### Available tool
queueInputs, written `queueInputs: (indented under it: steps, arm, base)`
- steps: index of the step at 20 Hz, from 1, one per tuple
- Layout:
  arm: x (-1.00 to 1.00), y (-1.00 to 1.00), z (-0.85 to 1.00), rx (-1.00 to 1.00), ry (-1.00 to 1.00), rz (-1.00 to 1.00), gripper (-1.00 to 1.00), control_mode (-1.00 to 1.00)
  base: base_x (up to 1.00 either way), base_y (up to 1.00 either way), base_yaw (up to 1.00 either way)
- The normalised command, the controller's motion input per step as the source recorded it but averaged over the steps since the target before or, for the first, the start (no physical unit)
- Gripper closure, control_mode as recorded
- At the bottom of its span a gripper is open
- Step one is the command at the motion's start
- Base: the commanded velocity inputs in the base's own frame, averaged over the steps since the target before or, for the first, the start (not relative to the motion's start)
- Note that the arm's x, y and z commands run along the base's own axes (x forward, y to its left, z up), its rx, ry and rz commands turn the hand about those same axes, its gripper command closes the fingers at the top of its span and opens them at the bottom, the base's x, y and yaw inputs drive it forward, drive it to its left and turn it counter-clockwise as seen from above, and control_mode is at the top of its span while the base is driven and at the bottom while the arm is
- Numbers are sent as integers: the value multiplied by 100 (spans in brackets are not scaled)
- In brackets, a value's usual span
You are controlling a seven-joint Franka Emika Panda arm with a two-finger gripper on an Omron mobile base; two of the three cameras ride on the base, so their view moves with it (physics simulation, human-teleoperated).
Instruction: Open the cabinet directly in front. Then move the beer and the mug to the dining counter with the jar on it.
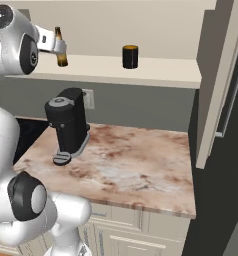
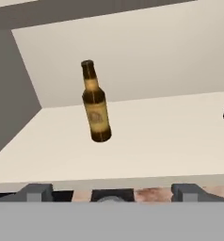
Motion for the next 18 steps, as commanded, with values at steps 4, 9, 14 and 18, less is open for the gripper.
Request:
queueInputs:
  steps: [4, 9, 14, 18]
  arm:
    - [62, 41, 0, 0, 0, 0, -100, -100]
    - [35, 15, 0, 0, 0, 0, -100, -100]
    - [2, 0, 0, 0, 0, 0, -100, -100]
    - [19, 0, -11, 0, 0, 0, -100, -100]
  base:
    - [0, 0, 0]
    - [0, 0, 0]
    - [0, 0, 0]
    - [0, 0, 0]
